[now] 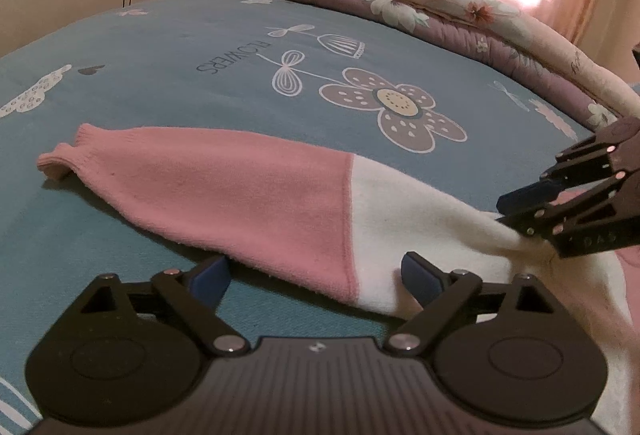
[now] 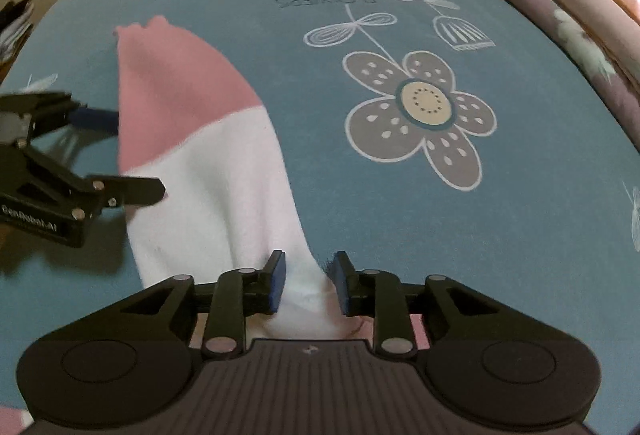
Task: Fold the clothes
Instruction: 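Pinch the white sleeve with the right gripper while the left gripper hovers over it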
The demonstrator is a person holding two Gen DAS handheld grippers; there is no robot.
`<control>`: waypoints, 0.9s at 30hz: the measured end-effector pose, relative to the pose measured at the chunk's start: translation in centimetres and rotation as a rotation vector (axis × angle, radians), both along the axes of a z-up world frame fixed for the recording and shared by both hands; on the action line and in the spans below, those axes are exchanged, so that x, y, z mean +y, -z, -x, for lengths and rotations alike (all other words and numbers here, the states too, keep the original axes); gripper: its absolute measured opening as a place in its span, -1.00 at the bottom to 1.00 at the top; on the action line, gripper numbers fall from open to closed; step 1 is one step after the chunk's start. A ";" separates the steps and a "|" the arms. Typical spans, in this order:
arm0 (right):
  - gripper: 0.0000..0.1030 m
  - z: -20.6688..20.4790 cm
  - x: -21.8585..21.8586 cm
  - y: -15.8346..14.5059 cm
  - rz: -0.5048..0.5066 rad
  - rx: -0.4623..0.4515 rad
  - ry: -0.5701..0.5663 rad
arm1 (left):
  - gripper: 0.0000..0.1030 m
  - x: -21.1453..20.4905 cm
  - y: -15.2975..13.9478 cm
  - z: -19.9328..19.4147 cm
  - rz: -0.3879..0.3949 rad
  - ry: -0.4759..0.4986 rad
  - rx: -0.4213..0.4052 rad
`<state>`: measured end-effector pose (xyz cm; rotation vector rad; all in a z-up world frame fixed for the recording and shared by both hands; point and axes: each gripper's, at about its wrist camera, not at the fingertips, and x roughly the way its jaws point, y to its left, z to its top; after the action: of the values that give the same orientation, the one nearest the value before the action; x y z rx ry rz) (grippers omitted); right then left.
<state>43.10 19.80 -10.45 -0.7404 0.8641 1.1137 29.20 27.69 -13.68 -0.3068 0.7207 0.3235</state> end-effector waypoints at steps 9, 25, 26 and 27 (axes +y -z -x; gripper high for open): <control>-0.82 0.6 1.3 -0.6 -0.048 -0.051 0.020 | 0.80 0.2 -0.2 0.1 0.017 -0.007 -0.008; -0.49 -1.8 2.3 -3.5 -0.105 -0.123 0.094 | 0.80 1.1 -0.2 0.4 0.073 -0.025 -0.037; -0.42 -2.1 1.5 -3.7 -0.089 -0.137 0.106 | 0.80 1.2 -0.2 0.4 0.075 -0.025 -0.038; -0.32 -2.5 0.7 -3.8 -0.072 -0.151 0.120 | 0.80 1.1 -0.2 0.4 0.073 -0.024 -0.037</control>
<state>45.57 20.47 -6.63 -0.6944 0.7273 0.9651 28.83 28.83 -13.52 -0.3898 0.6935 0.3145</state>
